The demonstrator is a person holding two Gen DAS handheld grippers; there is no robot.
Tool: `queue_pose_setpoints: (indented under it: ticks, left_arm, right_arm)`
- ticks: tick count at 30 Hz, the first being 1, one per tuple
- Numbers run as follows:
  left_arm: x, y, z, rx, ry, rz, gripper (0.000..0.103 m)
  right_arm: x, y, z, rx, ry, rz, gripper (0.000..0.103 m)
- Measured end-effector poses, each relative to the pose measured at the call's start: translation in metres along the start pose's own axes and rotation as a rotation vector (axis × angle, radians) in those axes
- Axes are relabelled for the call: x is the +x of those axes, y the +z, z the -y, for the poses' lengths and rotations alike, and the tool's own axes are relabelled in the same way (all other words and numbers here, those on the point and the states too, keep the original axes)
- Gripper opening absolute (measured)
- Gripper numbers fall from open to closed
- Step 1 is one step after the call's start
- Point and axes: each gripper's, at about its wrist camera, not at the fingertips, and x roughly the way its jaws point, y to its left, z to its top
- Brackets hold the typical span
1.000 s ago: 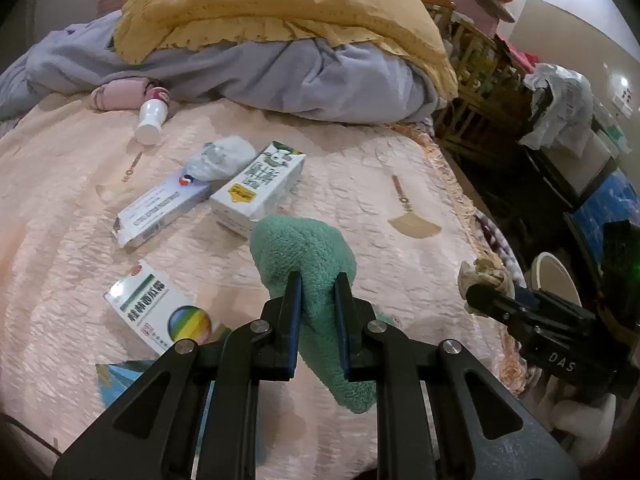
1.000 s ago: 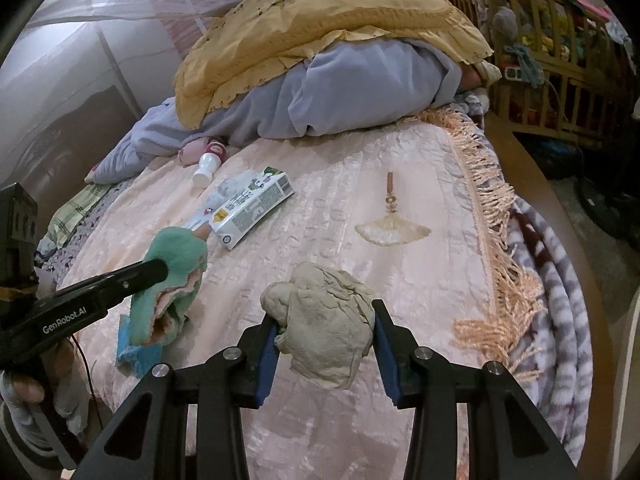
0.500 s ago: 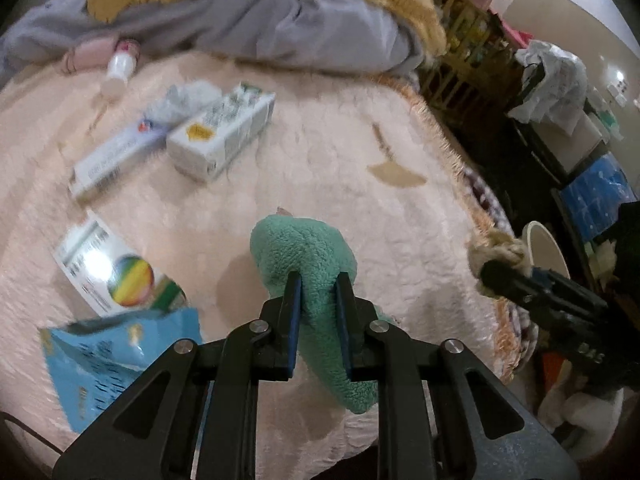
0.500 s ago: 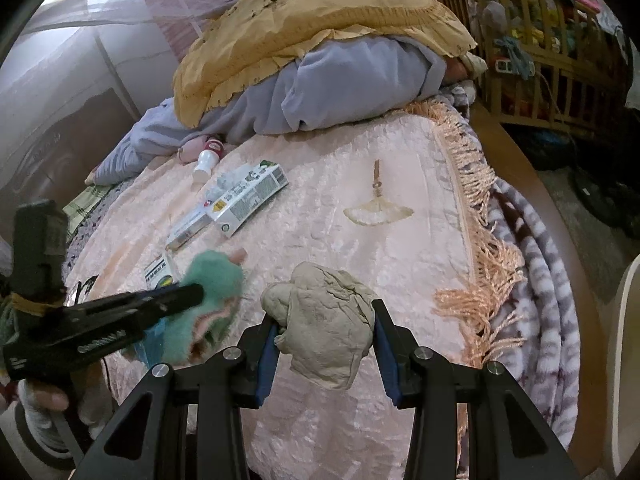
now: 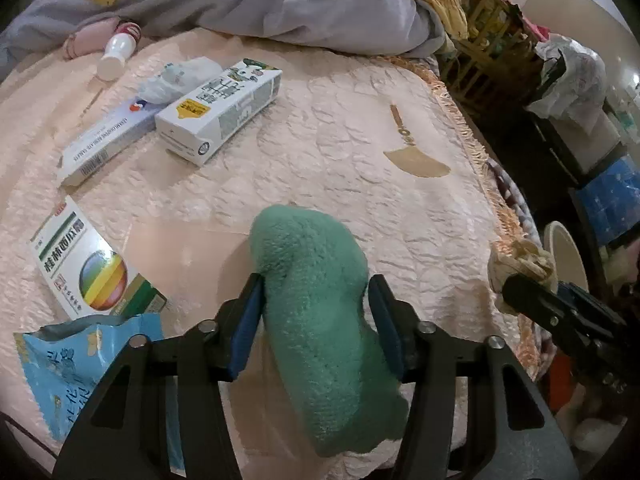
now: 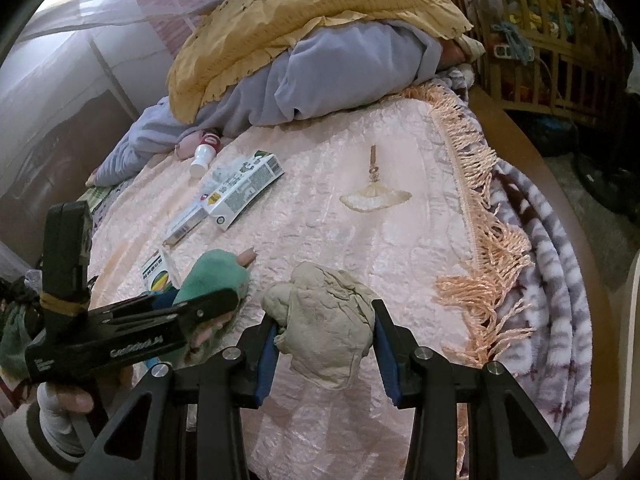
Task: Collect trash
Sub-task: 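Carry the beige cloth and green towel over the white bucket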
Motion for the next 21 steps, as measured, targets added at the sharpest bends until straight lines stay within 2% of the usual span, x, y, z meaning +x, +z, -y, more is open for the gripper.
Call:
queue_pose_setpoints:
  ticks: [4, 14, 21]
  left_arm:
    - [-0.007, -0.003, 0.005, 0.025, 0.005, 0.017, 0.035]
    - [-0.045, -0.003, 0.040, 0.109, -0.025, 0.094, 0.034]
    - [-0.056, -0.001, 0.067, 0.150, -0.055, 0.112, 0.034]
  right_arm:
    - [0.000, 0.000, 0.000, -0.001, -0.001, 0.003, 0.041]
    - [-0.024, 0.001, 0.004, 0.003, 0.000, 0.050, 0.041]
    - [-0.049, -0.001, 0.014, 0.007, -0.018, 0.089, 0.041]
